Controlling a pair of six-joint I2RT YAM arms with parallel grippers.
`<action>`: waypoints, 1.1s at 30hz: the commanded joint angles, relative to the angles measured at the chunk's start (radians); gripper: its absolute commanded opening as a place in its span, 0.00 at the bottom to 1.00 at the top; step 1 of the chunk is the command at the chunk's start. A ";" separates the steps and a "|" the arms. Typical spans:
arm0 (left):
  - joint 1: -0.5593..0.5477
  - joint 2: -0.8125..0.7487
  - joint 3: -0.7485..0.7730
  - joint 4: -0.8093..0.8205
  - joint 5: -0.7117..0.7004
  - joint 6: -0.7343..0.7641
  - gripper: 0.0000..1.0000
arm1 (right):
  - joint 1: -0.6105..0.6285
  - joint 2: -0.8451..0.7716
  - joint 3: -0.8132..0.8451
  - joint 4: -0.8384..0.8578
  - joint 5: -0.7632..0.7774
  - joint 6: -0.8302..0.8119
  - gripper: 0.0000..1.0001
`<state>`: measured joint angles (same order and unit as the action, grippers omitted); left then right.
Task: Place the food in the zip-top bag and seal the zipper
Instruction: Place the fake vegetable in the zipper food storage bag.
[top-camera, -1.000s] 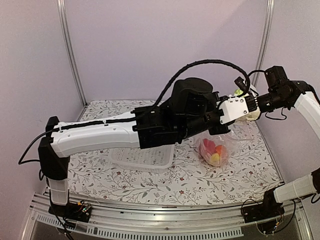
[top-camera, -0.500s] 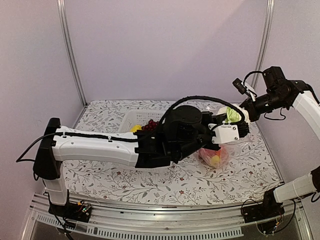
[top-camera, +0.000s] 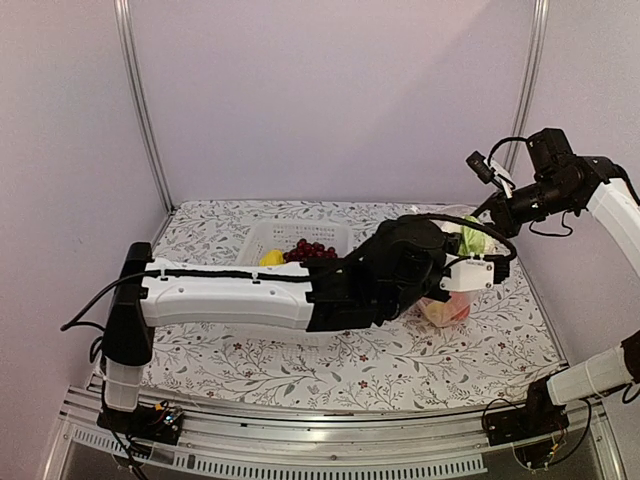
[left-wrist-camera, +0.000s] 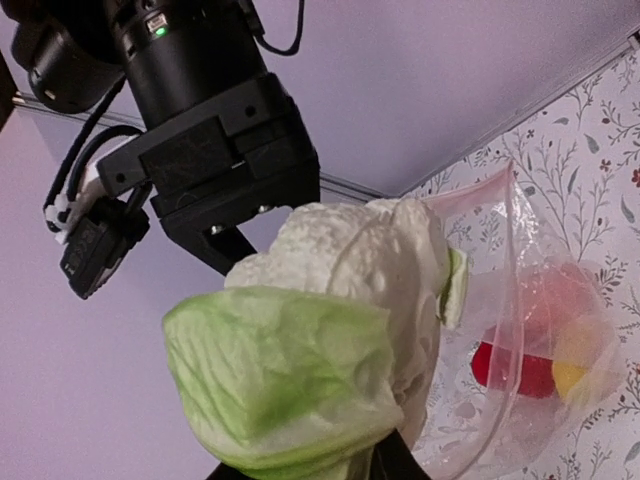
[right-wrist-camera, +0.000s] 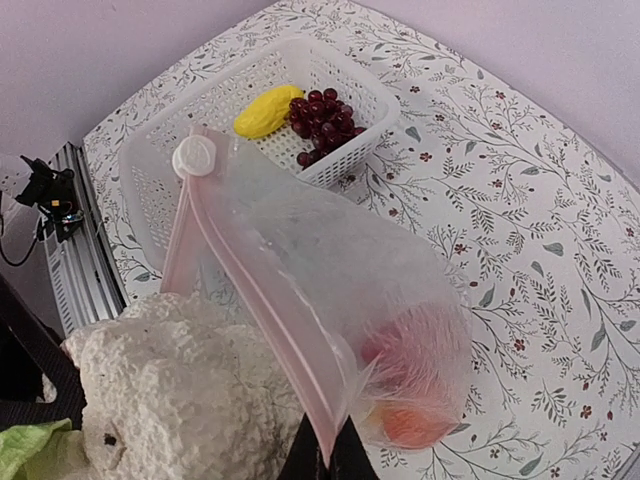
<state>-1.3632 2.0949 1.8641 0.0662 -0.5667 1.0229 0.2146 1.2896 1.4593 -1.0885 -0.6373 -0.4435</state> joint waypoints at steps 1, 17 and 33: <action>0.008 0.115 0.124 -0.159 -0.132 0.102 0.21 | 0.013 -0.016 0.002 -0.021 -0.041 -0.002 0.00; 0.044 0.164 0.211 -0.245 -0.231 0.137 0.20 | 0.013 0.011 0.025 -0.026 -0.051 0.015 0.00; 0.020 0.119 0.152 0.169 -0.296 0.235 0.89 | 0.015 0.034 0.029 -0.035 -0.060 0.037 0.00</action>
<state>-1.2995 2.3054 2.0689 0.0212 -0.8410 1.2083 0.2226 1.3155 1.4673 -1.1305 -0.6918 -0.4278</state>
